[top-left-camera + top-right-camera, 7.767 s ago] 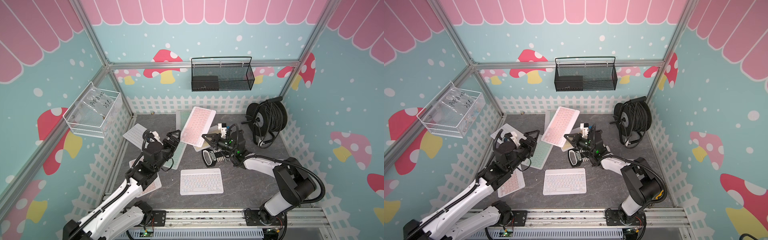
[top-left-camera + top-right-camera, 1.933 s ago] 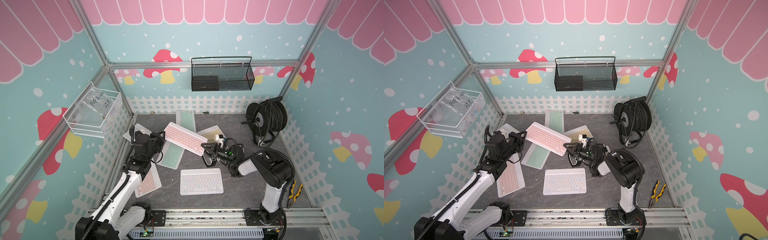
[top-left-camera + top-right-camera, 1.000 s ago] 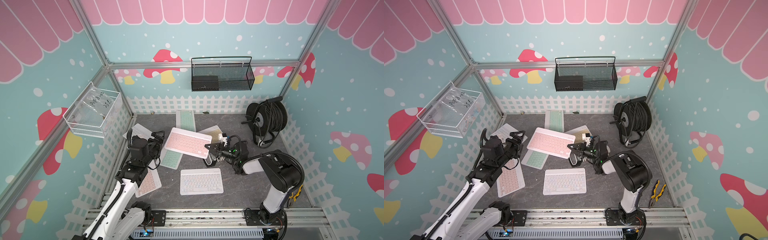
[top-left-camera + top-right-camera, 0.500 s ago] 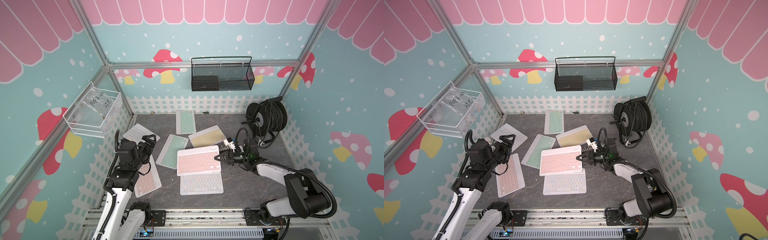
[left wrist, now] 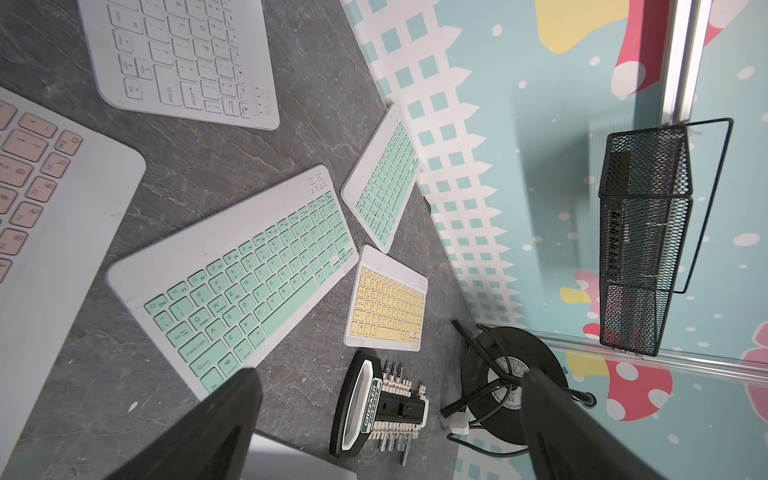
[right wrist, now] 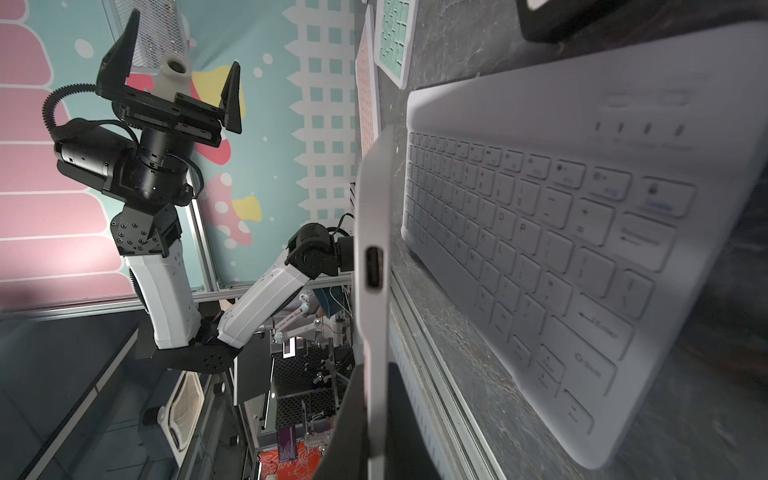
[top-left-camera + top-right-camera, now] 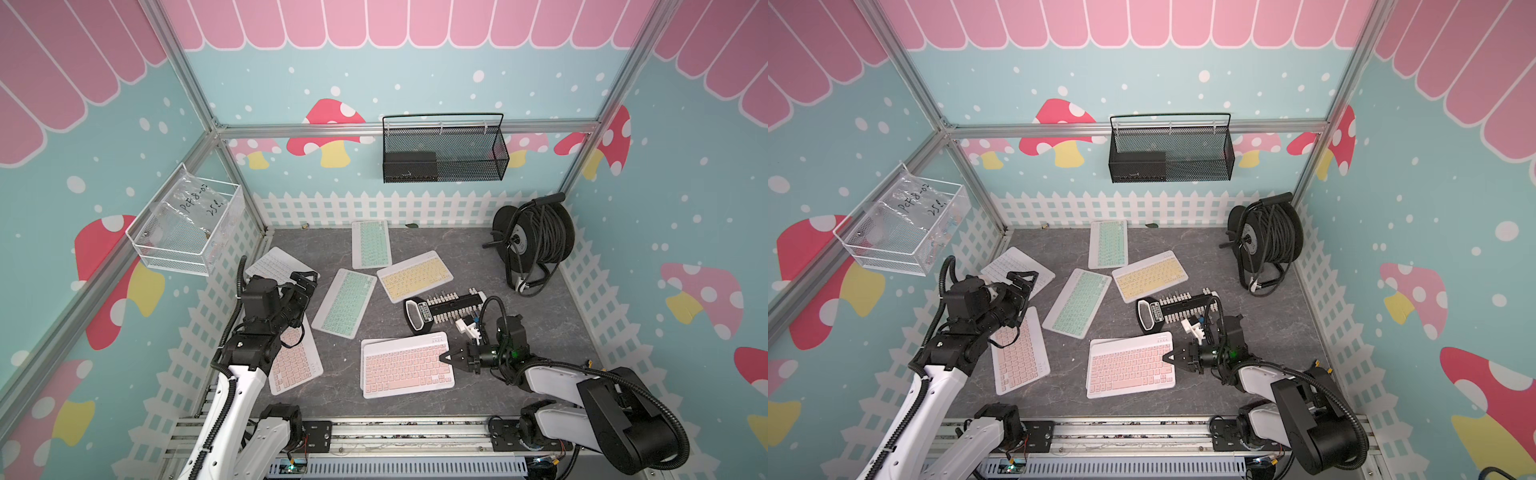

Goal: Stack the numeric keypads
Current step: Place the numeric keypad at the numeric keypad.

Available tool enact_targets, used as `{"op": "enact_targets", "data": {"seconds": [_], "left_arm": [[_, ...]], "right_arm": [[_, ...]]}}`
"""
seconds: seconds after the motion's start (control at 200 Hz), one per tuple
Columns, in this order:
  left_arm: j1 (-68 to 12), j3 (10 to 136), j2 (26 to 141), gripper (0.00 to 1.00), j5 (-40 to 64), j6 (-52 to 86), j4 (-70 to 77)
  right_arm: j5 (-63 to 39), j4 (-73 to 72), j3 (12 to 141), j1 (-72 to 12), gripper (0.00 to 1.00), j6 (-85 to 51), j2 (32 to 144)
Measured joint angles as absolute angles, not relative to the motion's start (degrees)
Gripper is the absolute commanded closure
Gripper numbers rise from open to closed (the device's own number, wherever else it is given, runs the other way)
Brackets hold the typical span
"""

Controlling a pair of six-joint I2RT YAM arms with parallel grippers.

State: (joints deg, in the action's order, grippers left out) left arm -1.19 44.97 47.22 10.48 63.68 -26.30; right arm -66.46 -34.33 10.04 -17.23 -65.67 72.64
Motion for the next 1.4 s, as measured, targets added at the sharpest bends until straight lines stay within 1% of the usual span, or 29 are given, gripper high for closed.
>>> {"op": "enact_targets", "data": {"seconds": [0.18, 0.66, 0.886, 0.991, 1.131, 1.231, 1.321, 1.401], "left_arm": [[-1.2, 45.0, 49.2, 0.01, 12.3, 63.7, -25.3], [-1.2, 44.9, 50.8, 0.0, 13.6, 63.7, -24.0], [-1.2, 44.9, 52.2, 0.0, 14.8, 63.5, -23.5], [-1.2, 44.9, 53.1, 0.0, 16.9, 62.0, -24.0], [-1.4, 45.3, 57.4, 0.0, 22.9, 56.8, -28.1], [-4.3, 45.0, 58.3, 0.0, 24.5, 52.9, -32.6], [-9.8, 43.2, 56.0, 0.0, 26.2, 50.4, -34.5], [-12.9, 40.6, 53.9, 0.0, 27.5, 49.2, -34.9]], "right_arm": [[-66.2, -38.9, 10.8, -17.2, 0.94, -66.2, 77.1], [-65.9, -42.7, 11.2, -17.2, 0.93, -63.9, 81.1], [-65.3, -49.4, 10.1, -17.2, 0.93, -66.5, 83.1], [-65.3, -51.2, 9.7, -17.2, 0.93, -67.3, 83.9], [-65.4, -52.3, 9.7, -17.2, 0.92, -67.8, 84.9], [-65.4, -52.9, 9.7, -17.2, 0.92, -67.8, 85.6], [-65.5, -53.2, 9.7, -17.2, 0.91, -67.7, 86.6], [-65.5, -53.2, 9.7, -17.2, 0.91, -67.6, 87.3]]}}
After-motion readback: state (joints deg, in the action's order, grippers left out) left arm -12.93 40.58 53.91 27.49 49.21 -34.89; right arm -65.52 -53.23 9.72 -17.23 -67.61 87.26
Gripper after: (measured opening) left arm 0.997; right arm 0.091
